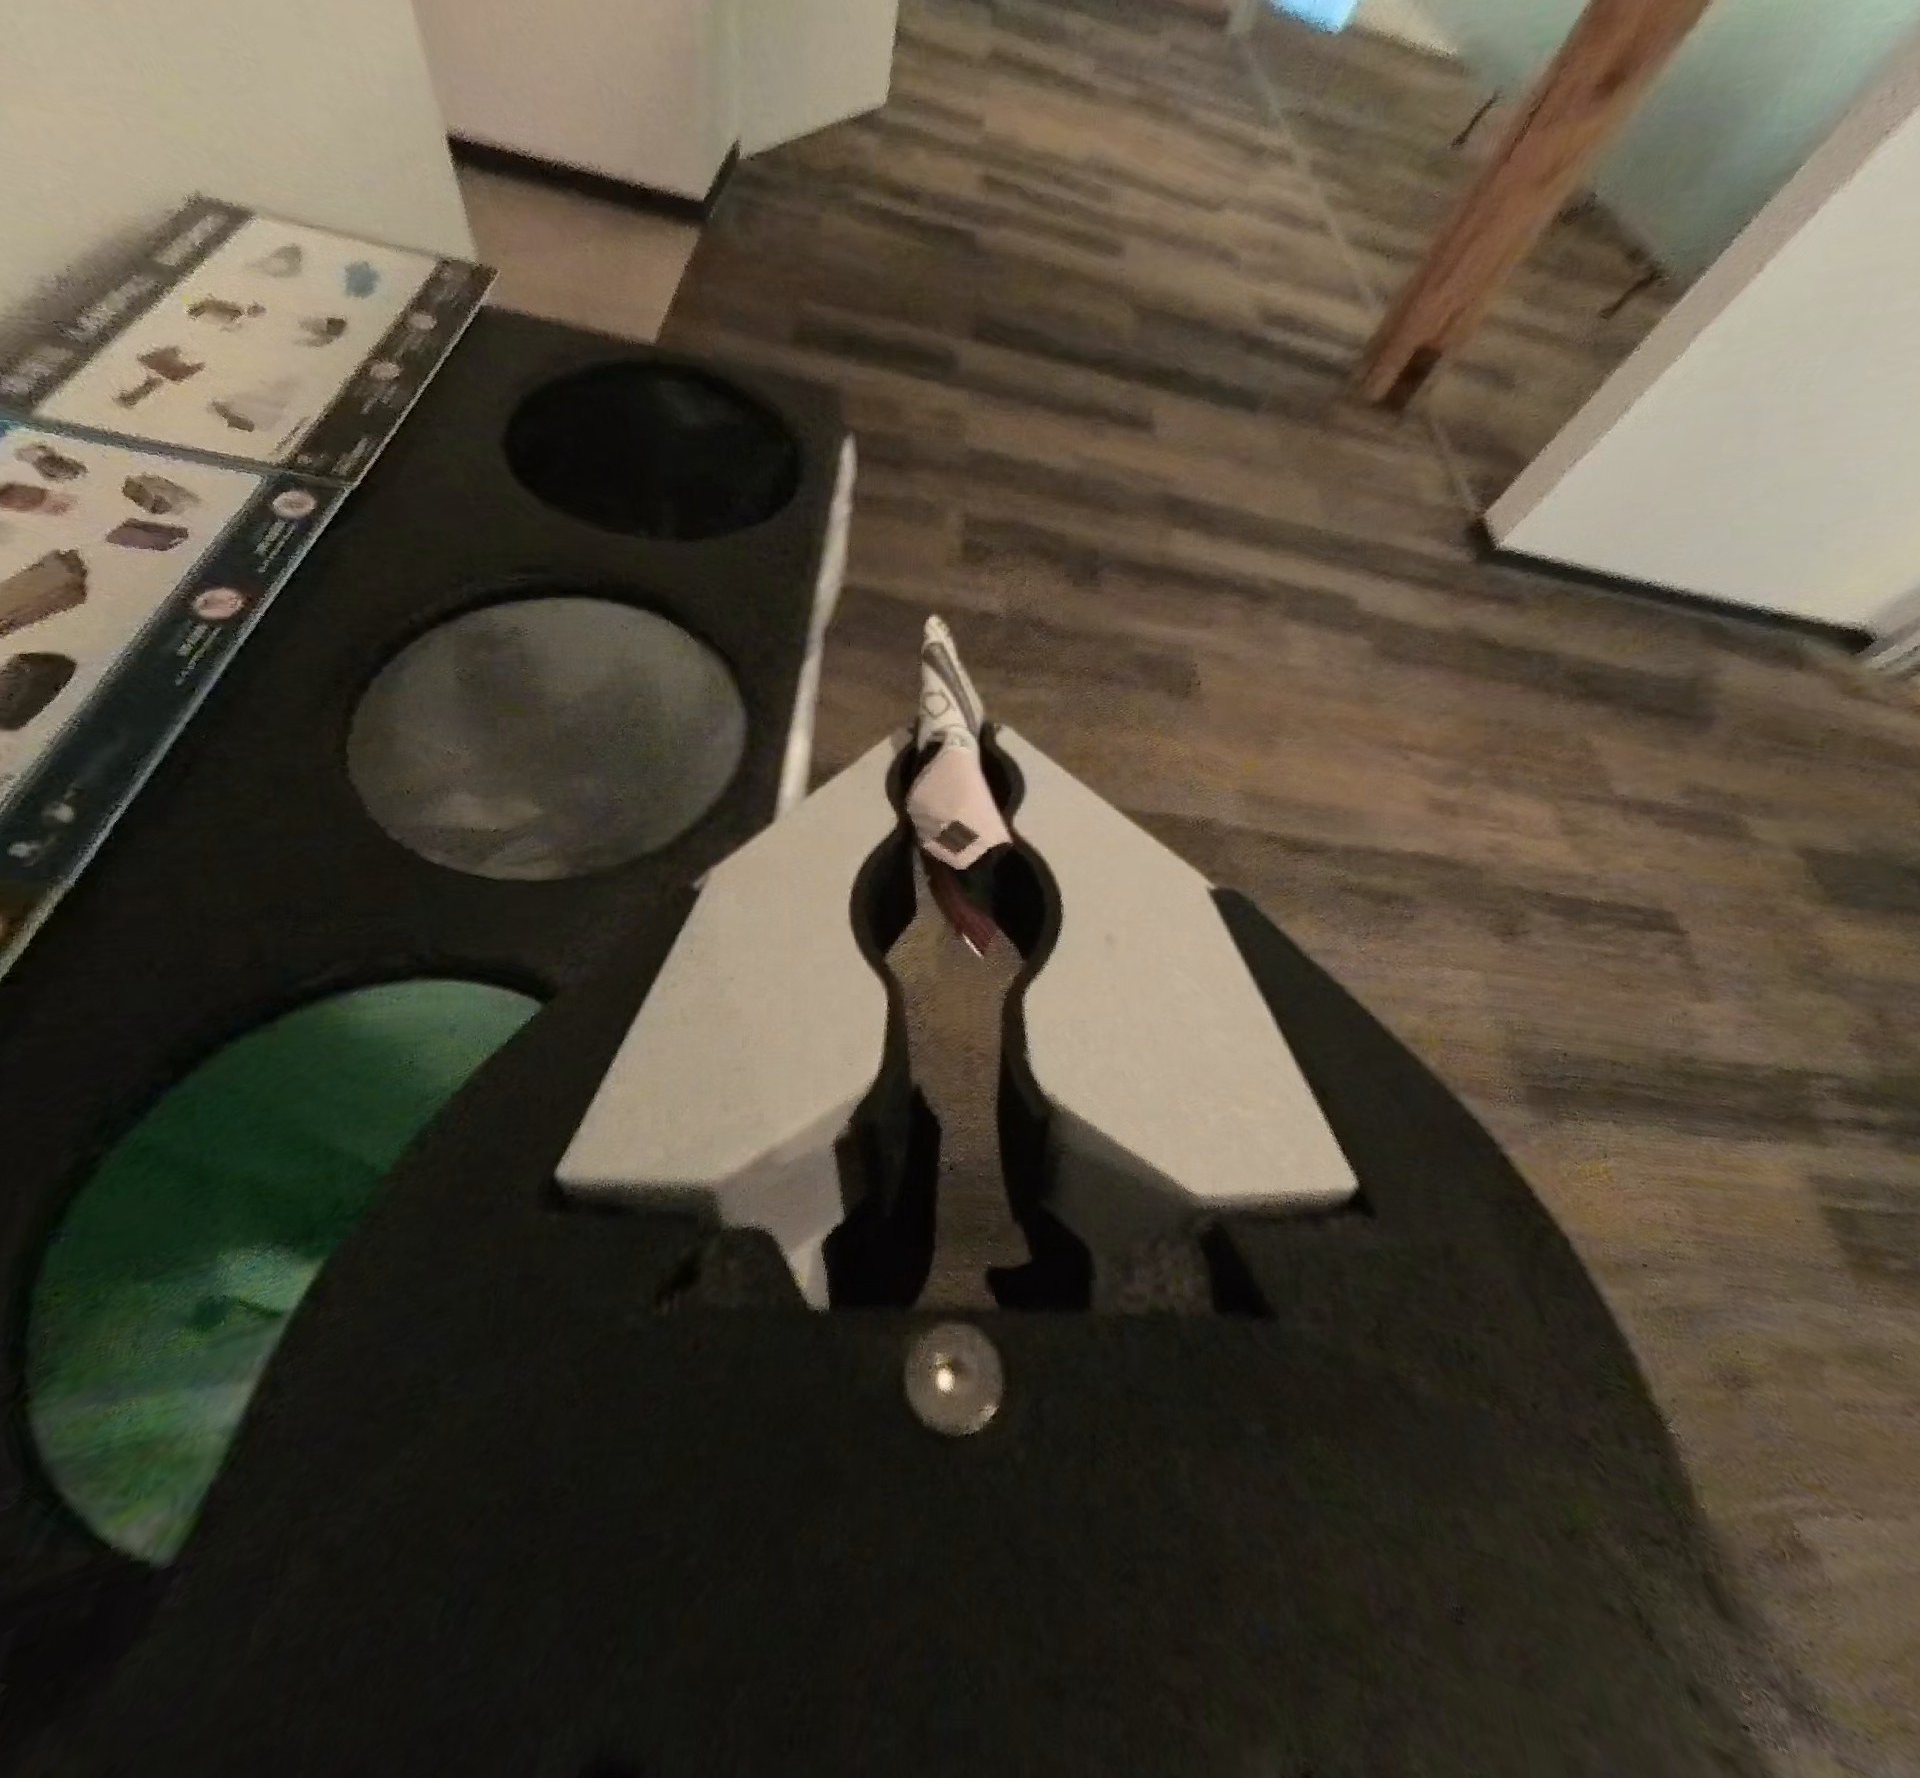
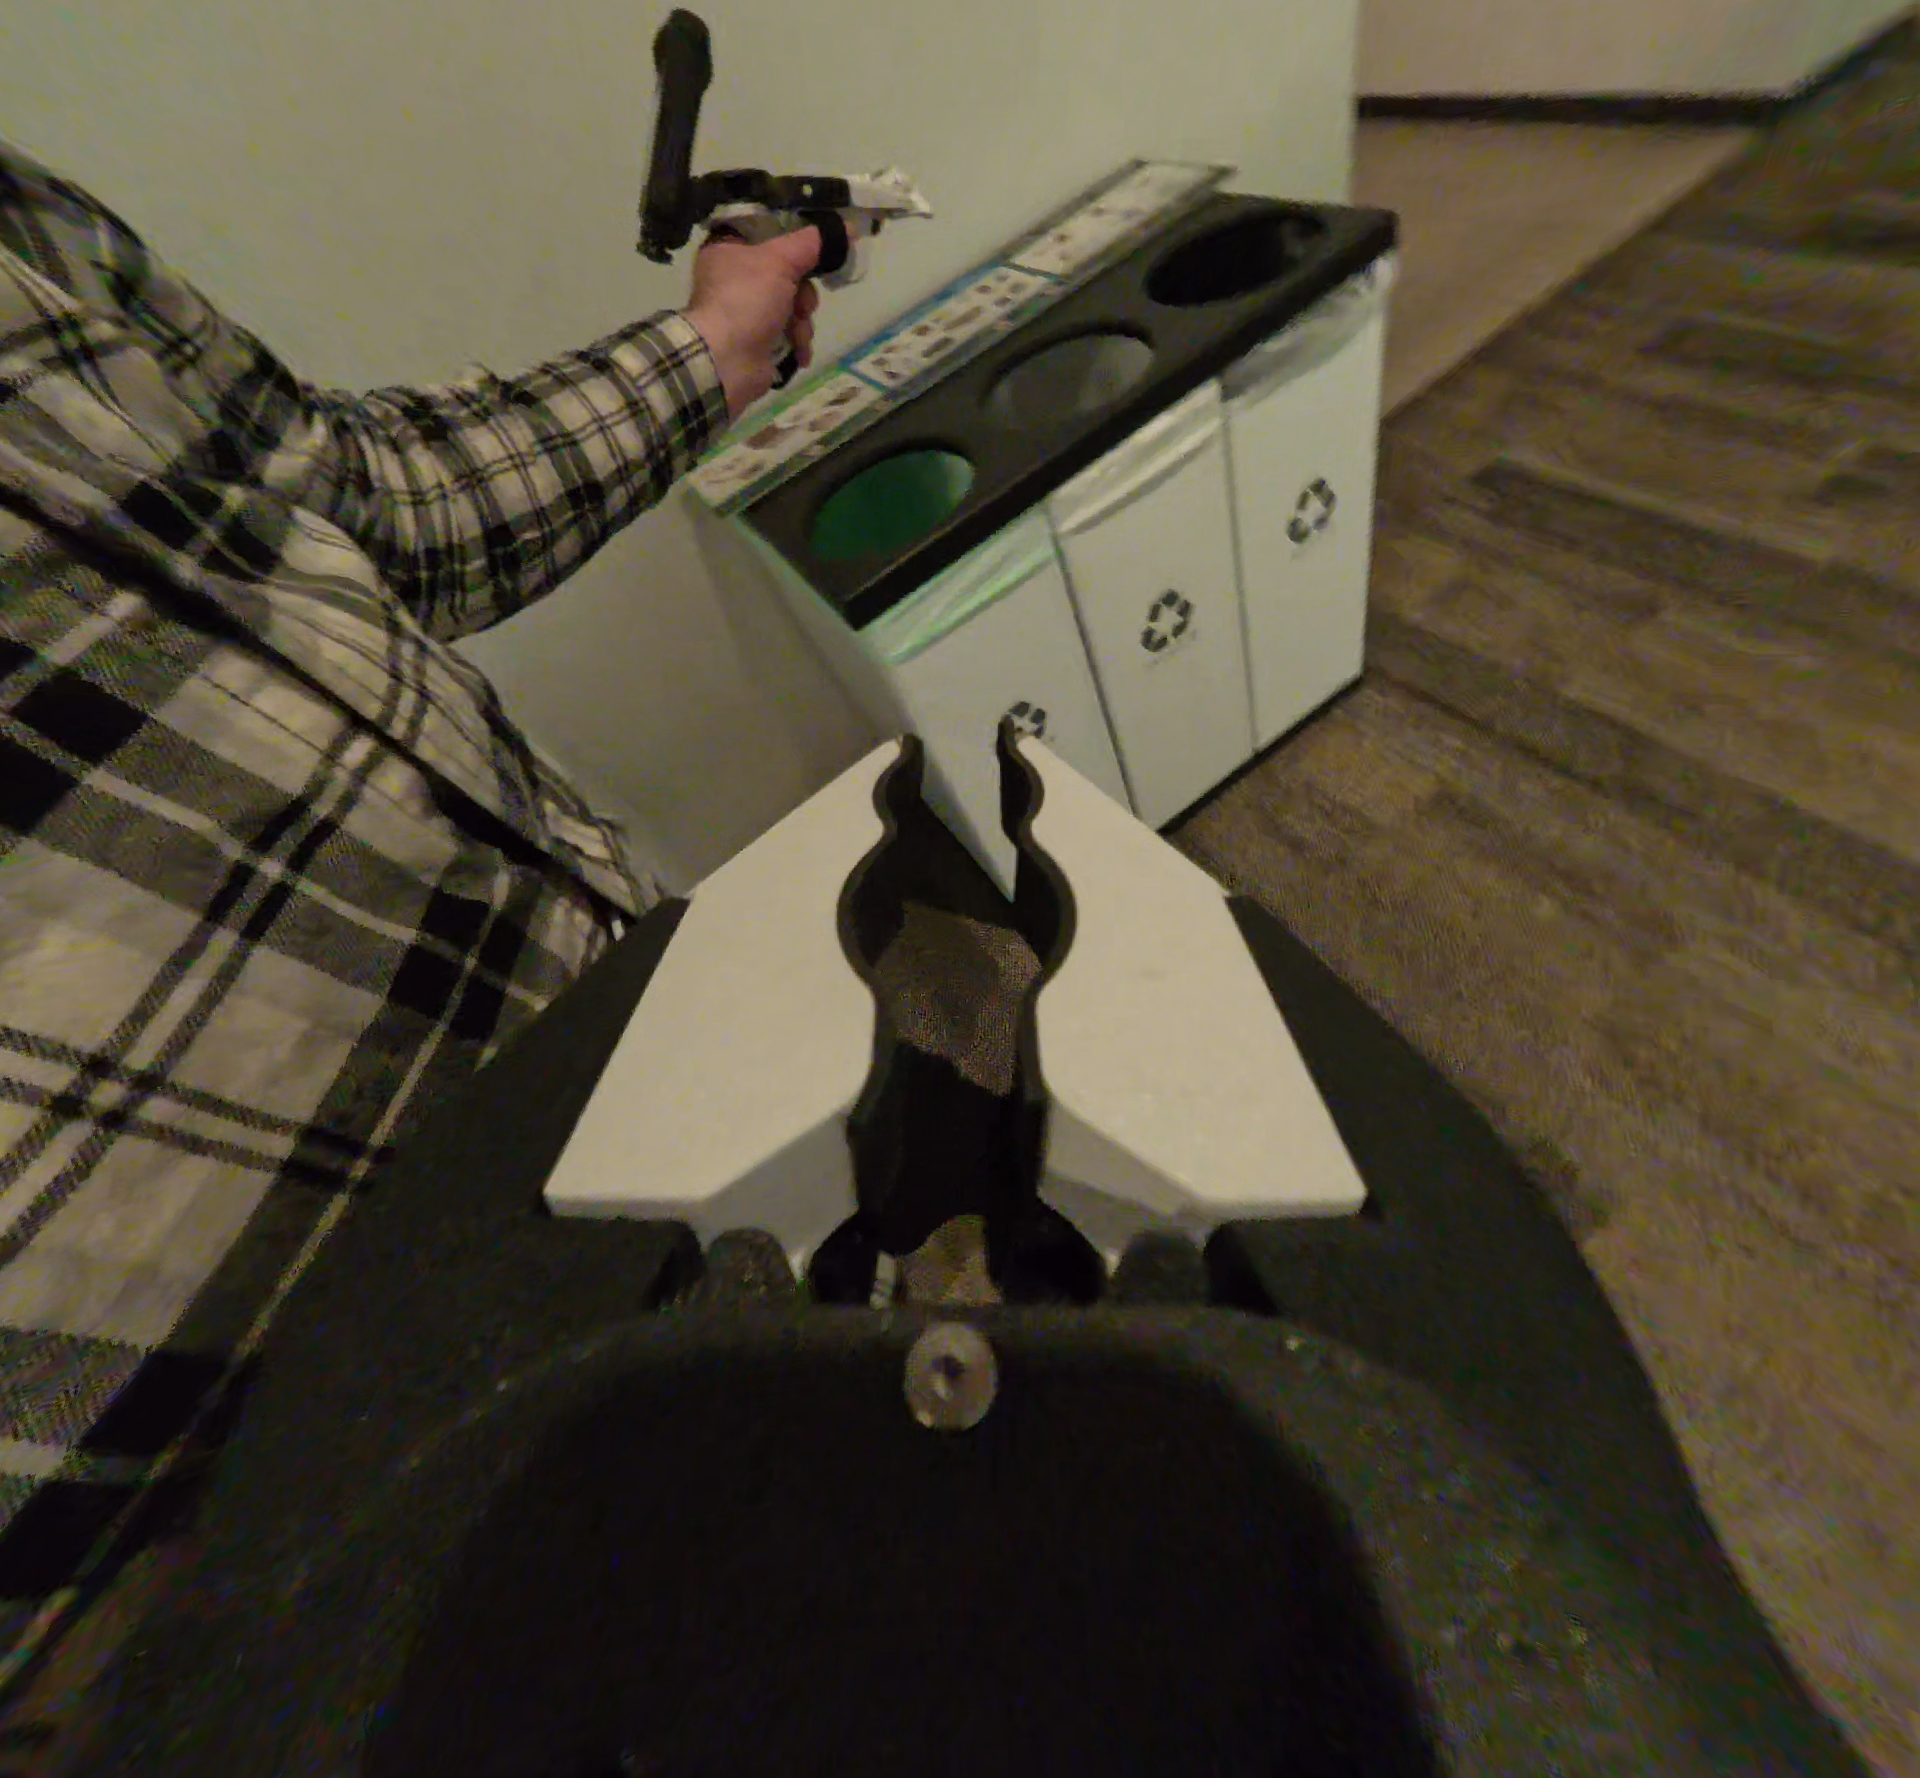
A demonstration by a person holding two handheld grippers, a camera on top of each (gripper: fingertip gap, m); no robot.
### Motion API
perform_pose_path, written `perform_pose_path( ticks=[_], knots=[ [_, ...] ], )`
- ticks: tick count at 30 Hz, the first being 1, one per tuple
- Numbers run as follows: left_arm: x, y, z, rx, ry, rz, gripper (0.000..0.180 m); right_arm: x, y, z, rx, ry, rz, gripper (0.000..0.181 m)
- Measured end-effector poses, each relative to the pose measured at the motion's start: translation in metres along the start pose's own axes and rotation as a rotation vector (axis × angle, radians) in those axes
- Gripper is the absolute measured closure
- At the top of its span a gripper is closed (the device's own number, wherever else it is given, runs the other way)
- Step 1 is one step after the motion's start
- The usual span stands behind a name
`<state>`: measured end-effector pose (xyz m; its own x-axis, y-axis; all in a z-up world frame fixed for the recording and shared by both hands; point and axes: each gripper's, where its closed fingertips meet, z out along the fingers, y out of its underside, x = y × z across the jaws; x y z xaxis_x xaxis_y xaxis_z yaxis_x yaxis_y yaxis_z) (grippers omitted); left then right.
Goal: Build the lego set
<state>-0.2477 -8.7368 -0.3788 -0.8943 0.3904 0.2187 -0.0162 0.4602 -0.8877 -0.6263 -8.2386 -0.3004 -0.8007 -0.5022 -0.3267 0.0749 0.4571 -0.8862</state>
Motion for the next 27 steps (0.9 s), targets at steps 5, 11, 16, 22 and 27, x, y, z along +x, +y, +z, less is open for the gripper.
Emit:
perform_pose_path(
  ticks=[5,11,16,22,27],
  knots=[
    [-0.121,0.048,0.145,-0.296,-0.082,0.003,0.159,0.016,-0.034,0.074,-0.018,0.082,0.158,0.167],
    [-0.195,0.086,0.219,-0.447,-0.14,-0.065,0.116,0.033,-0.067,0.133,-0.08,0.116,0.171,0.167],
    [-0.192,0.07,0.223,-0.346,-0.094,-0.113,0.121,0.043,-0.077,0.145,-0.039,0.172,0.191,0.167],
    [-0.028,0.036,0.202,-0.238,0.285,-0.021,0.18,0.036,-0.073,0.118,0.075,0.289,0.21,0.167],
    [0.208,0.061,0.169,-0.32,0.712,0.103,0.18,0.014,-0.057,0.058,0.181,0.429,0.158,0.167]
  ],
)
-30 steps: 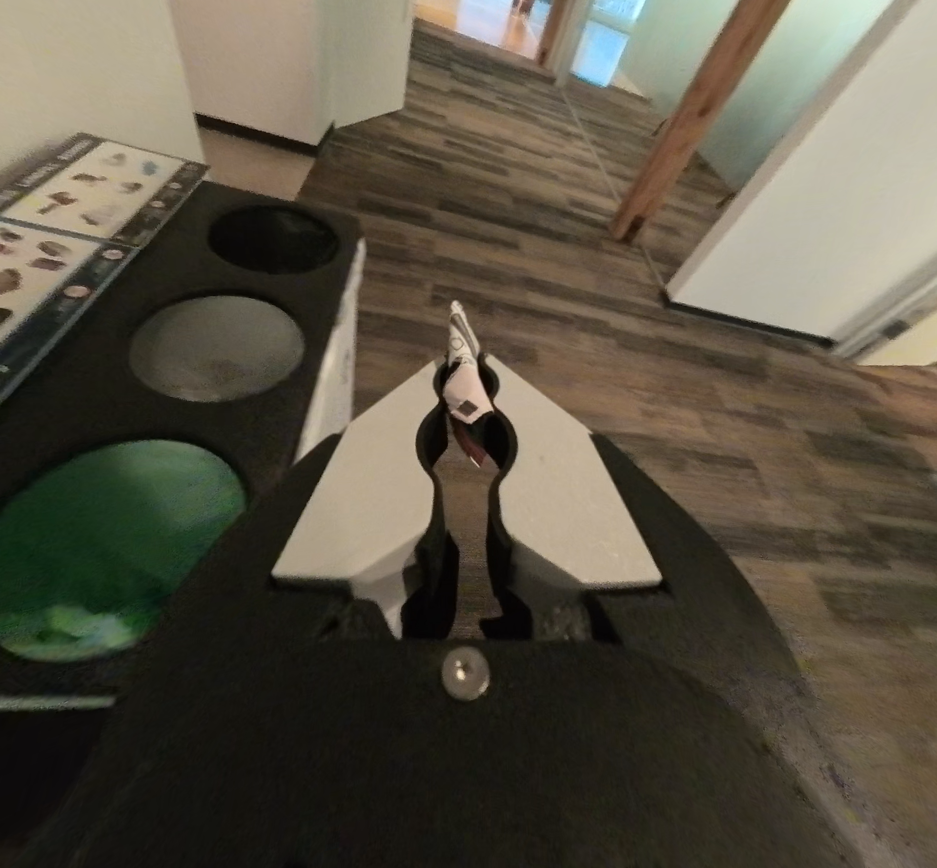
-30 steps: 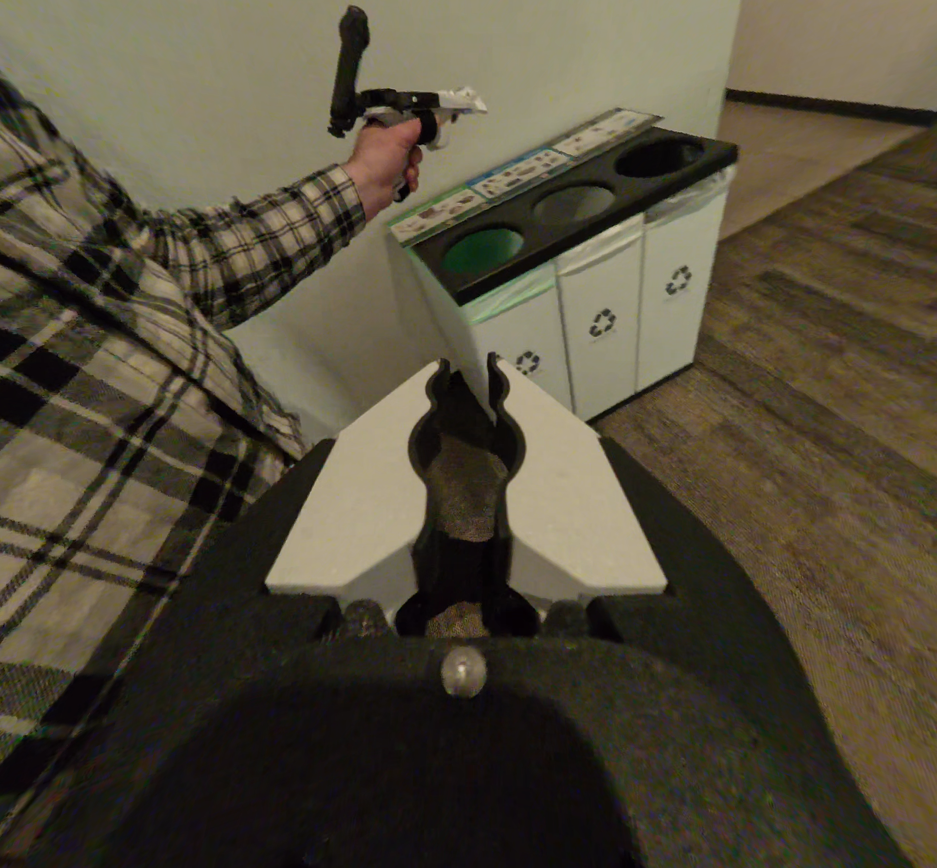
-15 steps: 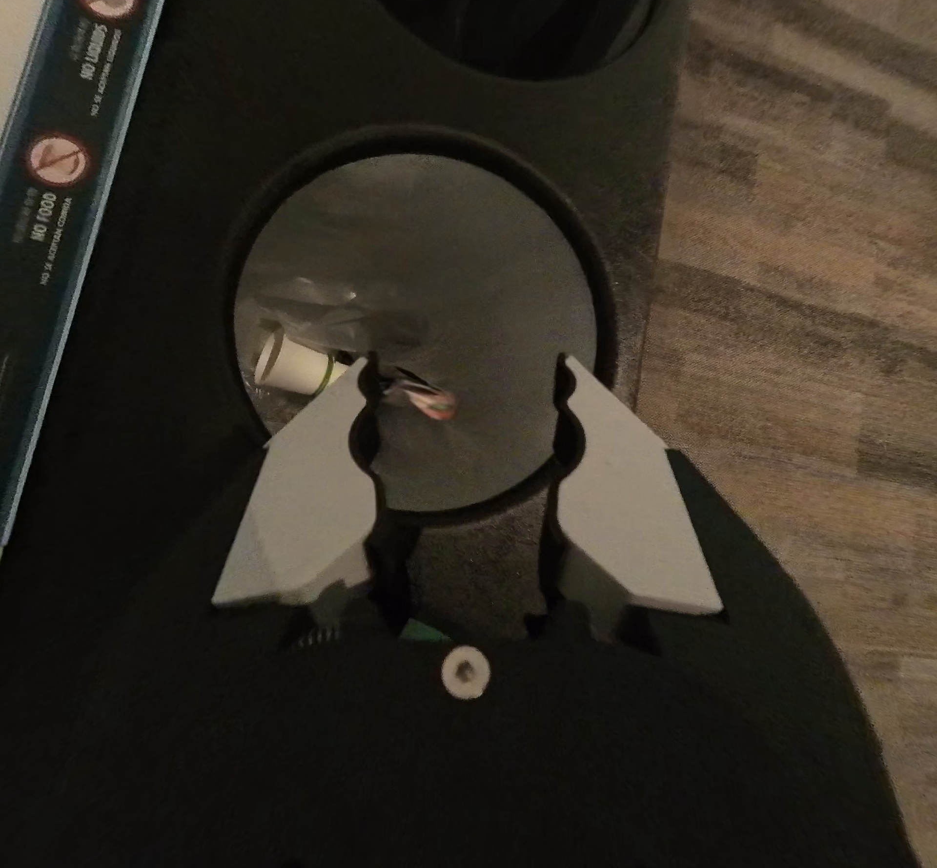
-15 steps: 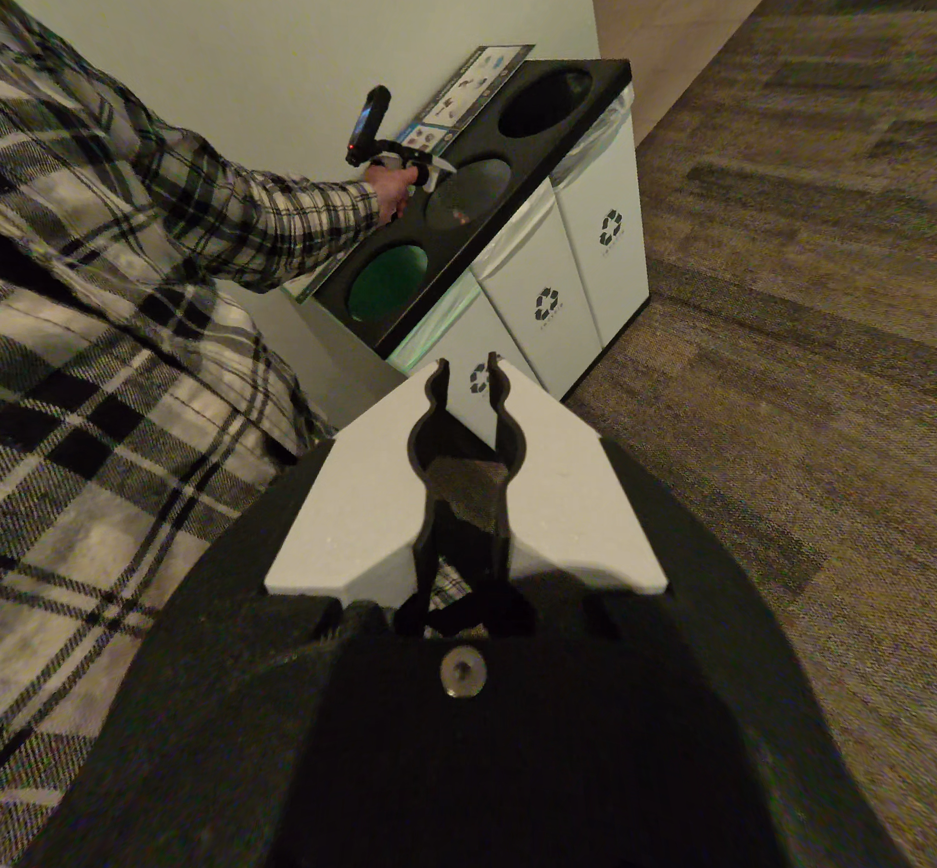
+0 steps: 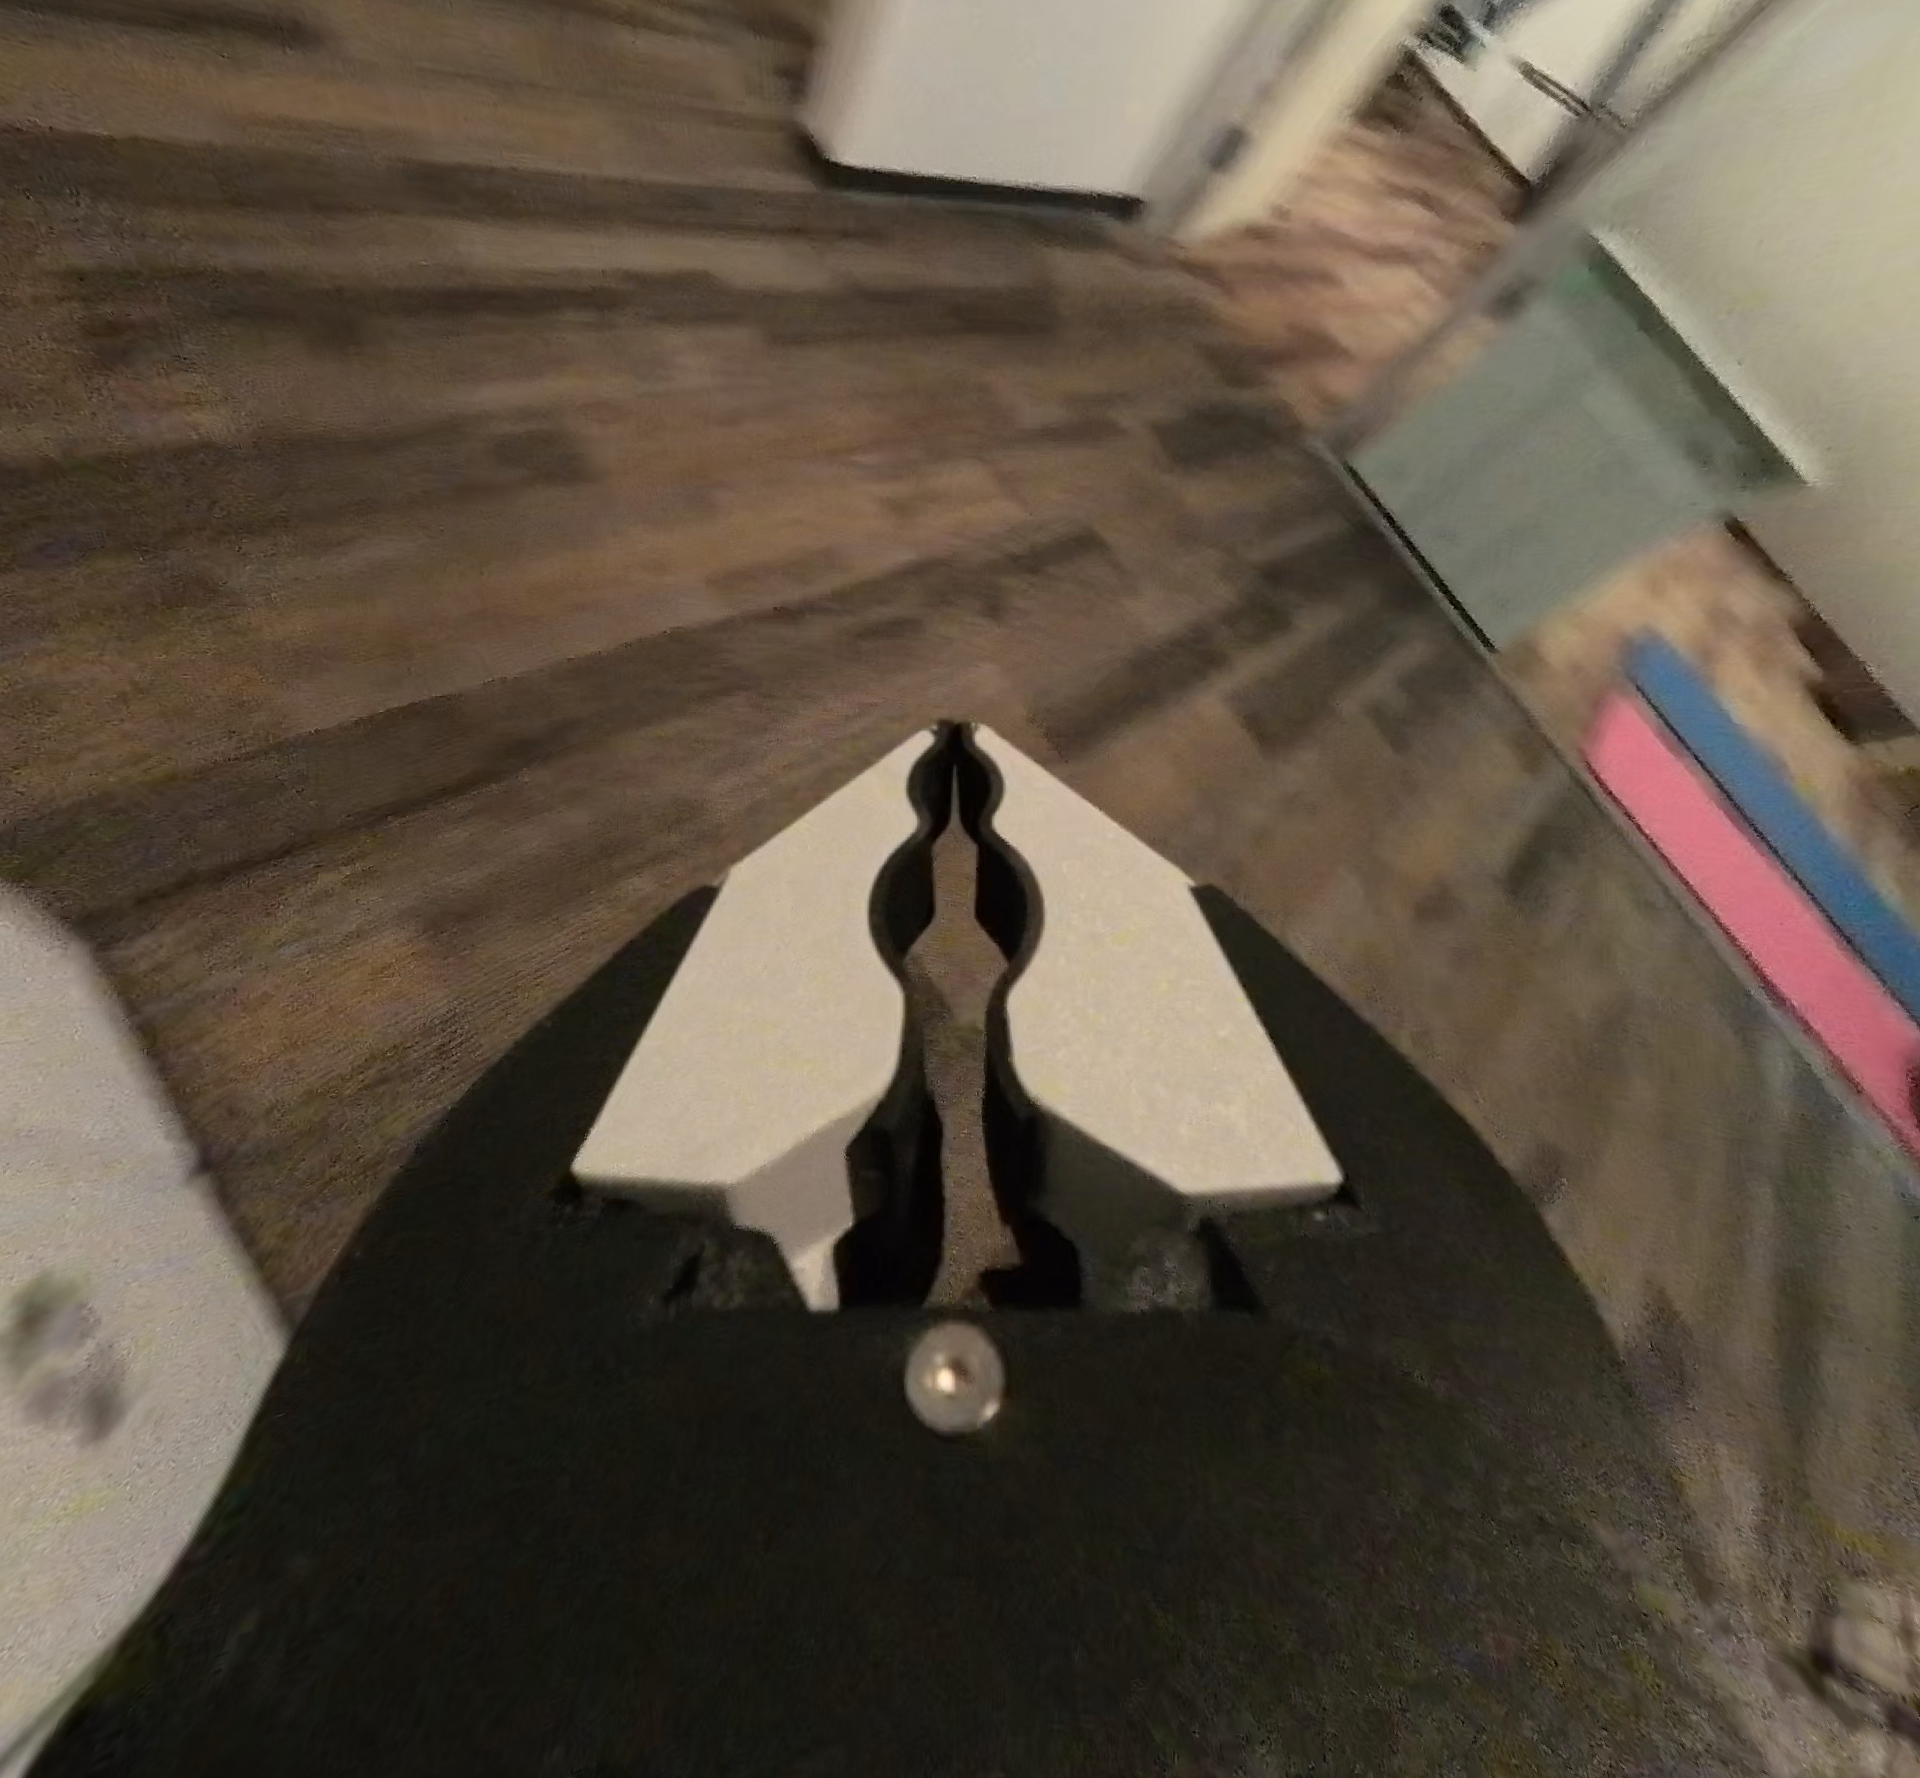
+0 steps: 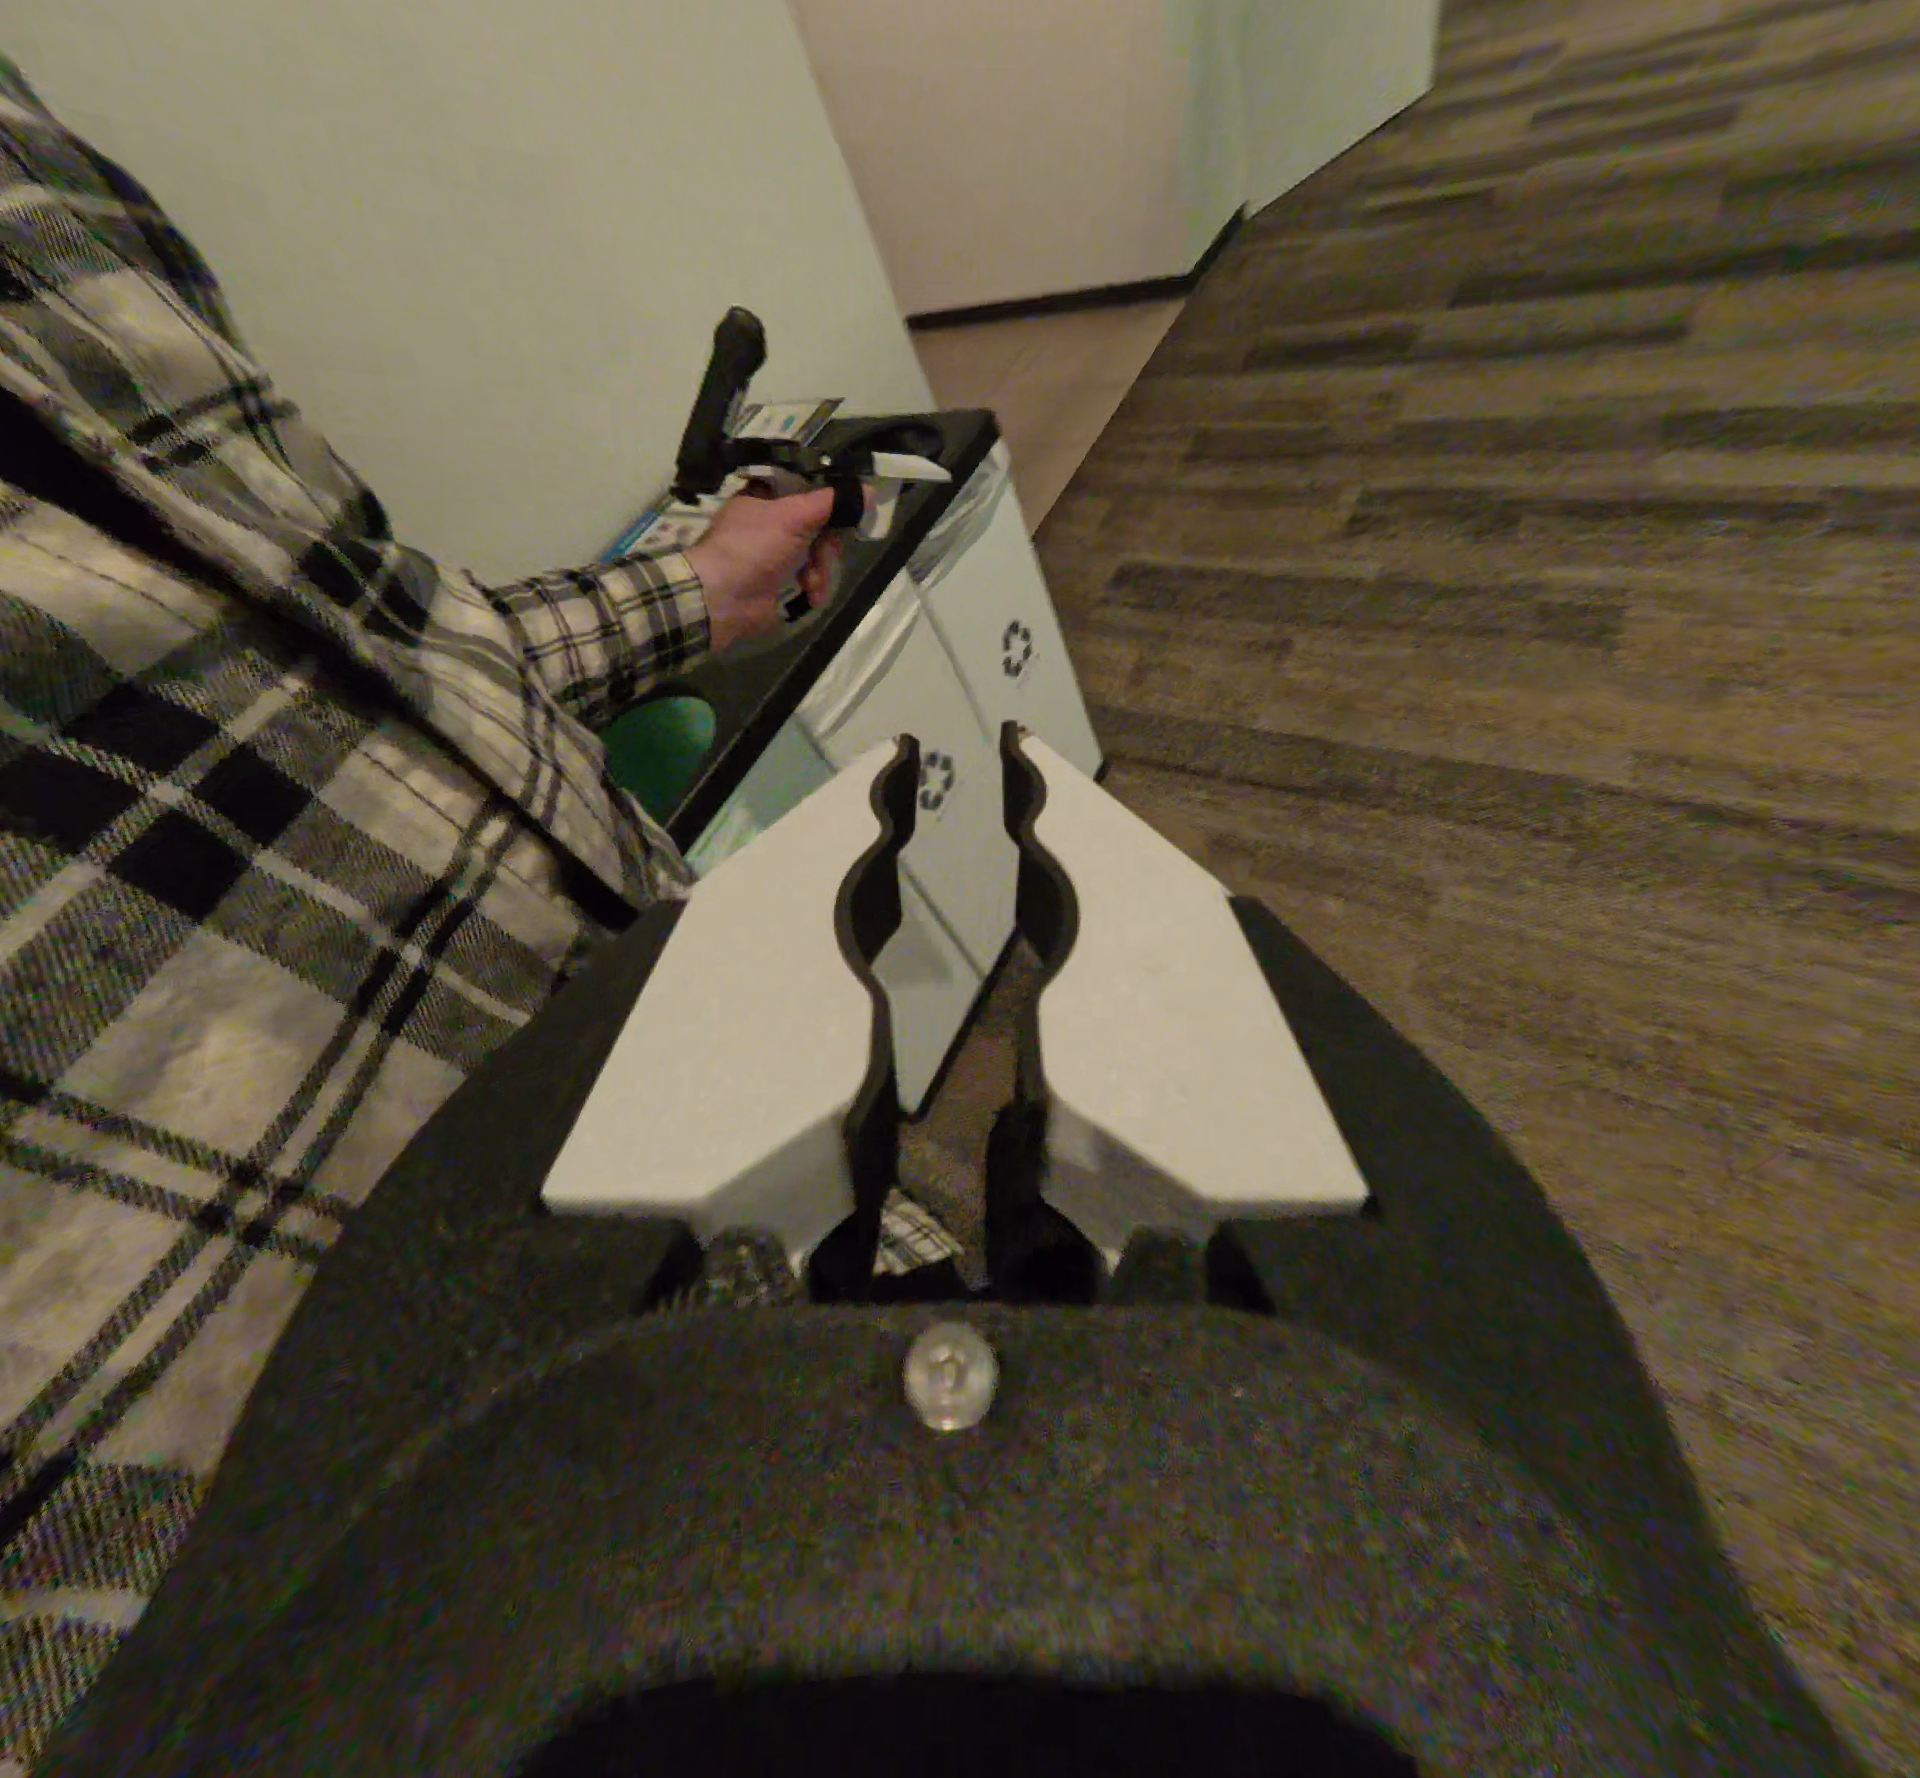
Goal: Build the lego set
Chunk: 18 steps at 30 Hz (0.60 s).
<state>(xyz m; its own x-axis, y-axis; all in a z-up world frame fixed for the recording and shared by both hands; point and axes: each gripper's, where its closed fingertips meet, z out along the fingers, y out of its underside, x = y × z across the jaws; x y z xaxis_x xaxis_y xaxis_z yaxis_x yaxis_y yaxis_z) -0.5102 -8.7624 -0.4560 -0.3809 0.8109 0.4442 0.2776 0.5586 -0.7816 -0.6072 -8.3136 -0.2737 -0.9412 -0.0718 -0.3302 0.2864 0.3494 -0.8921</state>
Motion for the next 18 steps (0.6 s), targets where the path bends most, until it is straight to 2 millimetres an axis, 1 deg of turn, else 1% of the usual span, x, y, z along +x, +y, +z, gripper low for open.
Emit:
perform_pose_path(
  ticks=[2,3,5,7,9,11,12,13,15,16,17,18],
  knots=[
    [0.098,0.009,0.048,-0.077,0.156,0.11,0.18,0.002,0.009,-0.041,0.054,0.062,-0.003,0.167],
    [0.152,0.019,0.067,-0.123,0.245,0.163,0.18,0.003,0.016,-0.066,0.078,0.1,-0.001,0.167],
    [0.261,0.048,0.099,-0.219,0.41,0.278,0.18,0.006,0.034,-0.126,0.129,0.193,0.01,0.167],
    [0.375,0.084,0.117,-0.297,0.572,0.386,0.18,0.01,0.06,-0.197,0.178,0.305,0.037,0.168],
    [0.486,0.128,0.127,-0.361,0.715,0.482,0.18,0.012,0.09,-0.275,0.219,0.432,0.07,0.168],
    [0.596,0.182,0.131,-0.425,0.862,0.527,0.18,0.009,0.117,-0.356,0.257,0.57,0.096,0.168],
    [0.648,0.214,0.132,-0.473,0.935,0.55,0.177,0.006,0.129,-0.397,0.275,0.647,0.11,0.168],
    [0.696,0.251,0.131,-0.544,1.0,0.574,0.173,0.002,0.142,-0.436,0.294,0.718,0.134,0.168],
    [0.786,0.322,0.114,-0.671,1.146,0.605,0.172,-0.011,0.164,-0.509,0.349,0.844,0.173,0.167],
    [0.824,0.357,0.101,-0.737,1.213,0.632,0.173,-0.017,0.175,-0.542,0.374,0.901,0.192,0.167],
    [0.854,0.392,0.089,-0.805,1.262,0.693,0.173,-0.024,0.188,-0.571,0.391,0.953,0.212,0.166],
    [0.879,0.426,0.08,-0.855,1.3,0.774,0.173,-0.03,0.2,-0.598,0.407,1.007,0.226,0.165]
  ],
)
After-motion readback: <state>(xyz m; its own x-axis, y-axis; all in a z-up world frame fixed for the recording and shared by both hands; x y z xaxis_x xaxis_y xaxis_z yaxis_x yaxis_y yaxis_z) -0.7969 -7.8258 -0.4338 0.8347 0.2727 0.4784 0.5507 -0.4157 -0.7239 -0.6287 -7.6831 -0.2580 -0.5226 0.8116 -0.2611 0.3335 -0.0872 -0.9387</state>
